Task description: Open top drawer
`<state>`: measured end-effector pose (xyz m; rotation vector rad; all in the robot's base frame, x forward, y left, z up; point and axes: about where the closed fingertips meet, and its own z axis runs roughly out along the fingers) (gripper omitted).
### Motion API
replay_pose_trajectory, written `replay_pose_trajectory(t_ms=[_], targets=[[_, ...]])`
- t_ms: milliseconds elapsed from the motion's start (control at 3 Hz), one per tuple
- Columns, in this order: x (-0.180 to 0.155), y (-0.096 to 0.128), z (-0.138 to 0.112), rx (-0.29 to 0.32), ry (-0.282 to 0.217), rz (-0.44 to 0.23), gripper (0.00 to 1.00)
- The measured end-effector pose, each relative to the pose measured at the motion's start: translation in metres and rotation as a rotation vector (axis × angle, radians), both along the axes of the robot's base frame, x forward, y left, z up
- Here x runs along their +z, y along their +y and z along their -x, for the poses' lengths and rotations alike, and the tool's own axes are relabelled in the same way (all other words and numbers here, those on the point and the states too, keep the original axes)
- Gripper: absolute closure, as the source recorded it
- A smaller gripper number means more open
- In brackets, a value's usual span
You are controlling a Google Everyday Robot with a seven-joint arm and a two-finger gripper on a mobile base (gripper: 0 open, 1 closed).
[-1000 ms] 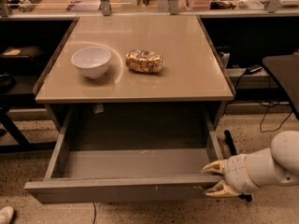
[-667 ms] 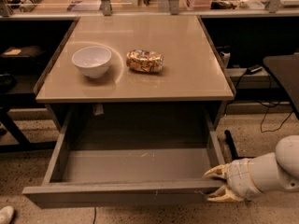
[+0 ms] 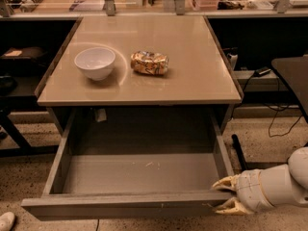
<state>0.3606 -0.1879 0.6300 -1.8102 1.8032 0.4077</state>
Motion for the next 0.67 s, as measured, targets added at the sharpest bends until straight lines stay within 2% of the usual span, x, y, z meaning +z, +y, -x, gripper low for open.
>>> replay_pose_trajectory(t_ms=[667], targets=[[0.0000, 0.0000, 0.0000, 0.000, 0.000, 0.000, 0.36]])
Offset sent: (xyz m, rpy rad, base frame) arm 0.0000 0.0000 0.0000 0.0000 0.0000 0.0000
